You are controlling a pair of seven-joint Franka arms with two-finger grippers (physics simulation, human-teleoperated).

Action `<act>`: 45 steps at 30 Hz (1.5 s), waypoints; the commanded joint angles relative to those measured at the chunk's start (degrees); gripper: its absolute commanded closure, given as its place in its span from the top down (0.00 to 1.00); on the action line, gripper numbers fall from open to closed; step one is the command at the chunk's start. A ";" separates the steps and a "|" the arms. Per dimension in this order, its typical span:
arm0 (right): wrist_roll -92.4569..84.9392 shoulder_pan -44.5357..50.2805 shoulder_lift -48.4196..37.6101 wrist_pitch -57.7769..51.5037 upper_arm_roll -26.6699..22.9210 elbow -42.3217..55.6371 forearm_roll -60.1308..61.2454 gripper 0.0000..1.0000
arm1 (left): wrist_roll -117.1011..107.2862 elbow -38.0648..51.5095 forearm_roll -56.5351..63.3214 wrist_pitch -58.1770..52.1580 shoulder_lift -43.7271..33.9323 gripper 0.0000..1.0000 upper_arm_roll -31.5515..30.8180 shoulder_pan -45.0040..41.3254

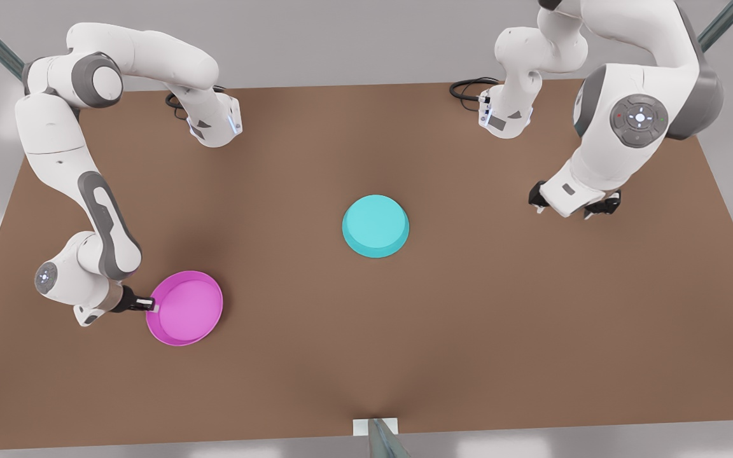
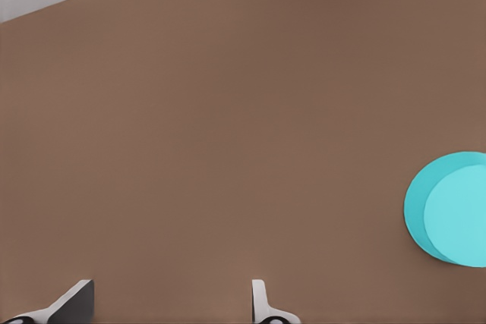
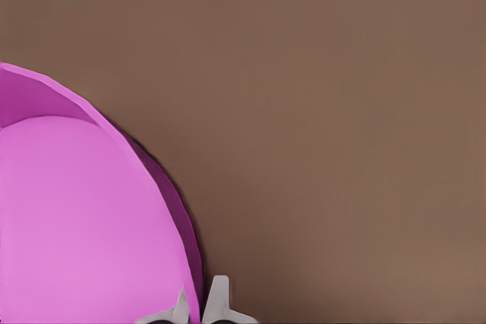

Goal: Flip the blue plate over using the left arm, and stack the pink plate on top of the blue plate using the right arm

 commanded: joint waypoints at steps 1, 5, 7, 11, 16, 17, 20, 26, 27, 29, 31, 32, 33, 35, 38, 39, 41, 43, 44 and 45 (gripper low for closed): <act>0.46 -0.05 -0.04 -0.05 -0.02 -0.01 -0.62 0.21 | 0.00 0.00 0.14 0.01 0.00 1.00 0.00 0.05; 0.46 -1.63 -0.04 -1.28 2.00 -0.18 -0.44 0.21 | 0.00 0.00 0.14 0.01 0.00 1.00 0.00 0.05; 0.54 -3.30 -0.30 -2.16 3.68 -0.62 -0.44 0.21 | 0.00 0.00 0.05 0.01 -0.09 1.00 0.00 0.14; 0.54 -5.67 -0.74 -3.66 5.87 -0.71 -0.44 0.21 | 0.00 0.00 0.05 0.09 -0.09 1.00 0.00 0.14; 0.72 -7.78 -3.20 -4.89 8.33 -2.73 -0.35 0.21 | 0.00 0.00 0.14 0.09 0.00 1.00 0.09 -0.04; 0.81 -7.87 -3.73 -4.98 8.51 -3.17 -0.35 0.21 | 0.00 0.00 0.14 0.09 0.00 1.00 0.09 0.05; 0.81 -8.05 -4.69 -5.42 8.60 -3.87 -0.26 0.21 | 0.00 0.00 0.14 0.09 0.00 1.00 0.09 0.14; 2.48 -8.22 -4.96 -5.59 10.18 -4.40 0.00 0.21 | 0.00 0.00 0.05 0.09 -0.09 1.00 0.26 0.75; 2.56 -8.14 -4.96 -5.68 10.27 -4.40 0.09 0.21 | 0.00 0.00 0.05 0.09 -0.09 1.00 0.35 0.75; 3.62 -7.43 -5.31 -6.03 10.62 -4.49 0.44 0.21 | 0.00 0.00 0.05 0.09 -0.09 1.00 0.26 0.75; 4.85 -7.34 -5.75 -6.38 11.15 -4.84 0.61 0.21 | 0.00 0.00 0.05 0.09 -0.09 1.00 0.26 0.67; 4.94 -7.26 -6.36 -6.21 11.41 -5.46 1.67 0.21 | 0.00 0.00 0.05 0.09 0.00 1.00 0.26 0.67; 6.25 -7.08 -6.80 -6.47 11.93 -5.63 1.85 0.21 | 0.09 0.00 0.05 0.18 -0.09 1.00 0.26 0.84; 6.70 -6.55 -8.03 -6.47 12.38 -6.86 2.90 0.21 | 0.00 0.00 0.05 0.27 -0.09 1.00 0.26 0.84; 7.31 -5.68 -9.00 -6.91 12.82 -7.30 3.87 0.21 | 0.00 0.00 0.05 0.27 -0.09 1.00 0.26 0.84; 7.40 -4.97 -9.09 -6.91 12.90 -7.39 4.22 0.21 | 0.00 0.00 0.05 0.27 0.00 1.00 0.26 0.75; 8.10 -2.95 -10.14 -7.53 12.90 -7.83 5.54 0.21 | 0.00 0.00 0.05 0.27 0.00 1.00 0.26 0.84; 9.24 -1.28 -10.94 -8.76 12.90 -7.83 5.89 0.21 | 0.00 0.00 0.14 0.27 0.00 1.00 0.26 0.84; 9.86 -0.40 -11.11 -8.93 12.90 -7.92 6.06 0.21 | 0.00 0.00 0.14 0.27 0.08 1.00 0.26 0.75; 9.86 0.39 -11.46 -9.37 12.90 -7.92 7.03 0.21 | 0.00 0.00 0.14 0.27 0.08 1.00 0.26 0.84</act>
